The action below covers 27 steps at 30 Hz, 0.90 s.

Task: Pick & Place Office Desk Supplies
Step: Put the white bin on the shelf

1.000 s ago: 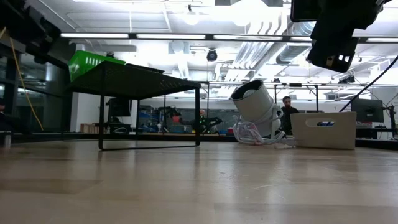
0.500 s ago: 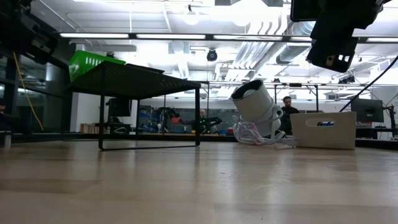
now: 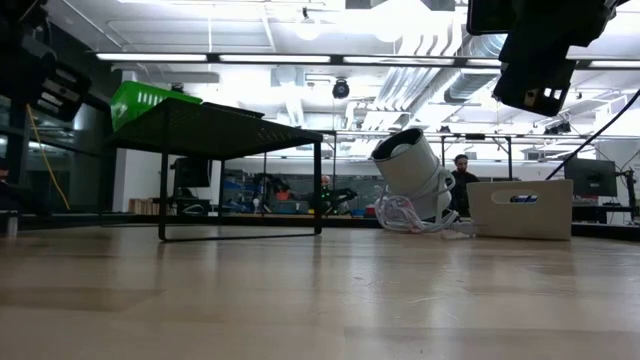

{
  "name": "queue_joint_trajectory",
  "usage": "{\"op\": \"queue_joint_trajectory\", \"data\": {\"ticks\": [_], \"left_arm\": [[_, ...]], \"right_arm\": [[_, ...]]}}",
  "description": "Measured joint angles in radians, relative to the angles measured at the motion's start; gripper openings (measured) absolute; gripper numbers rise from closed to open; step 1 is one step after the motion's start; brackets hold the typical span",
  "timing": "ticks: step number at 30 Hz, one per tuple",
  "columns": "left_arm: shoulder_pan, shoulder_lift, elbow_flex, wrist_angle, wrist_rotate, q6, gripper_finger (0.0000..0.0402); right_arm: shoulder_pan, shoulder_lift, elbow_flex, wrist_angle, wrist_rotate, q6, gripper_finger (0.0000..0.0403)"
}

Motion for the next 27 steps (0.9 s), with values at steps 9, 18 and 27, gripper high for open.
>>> {"op": "queue_joint_trajectory", "data": {"ticks": [9,18,27], "left_arm": [[0.0,0.001,-0.092,0.159,0.0,0.002,0.0128],[0.027,0.0,-0.097,0.167,-0.007,0.097,0.0128],[0.147,0.0,-0.118,0.155,-0.003,0.09,0.0128]], "right_arm": [[0.0,0.0,0.0,0.0,0.0,0.0,0.0128],[0.0,0.0,0.0,0.0,0.0,0.0,0.0128],[0.0,0.0,0.0,0.0,0.0,0.0,0.0128]]}}
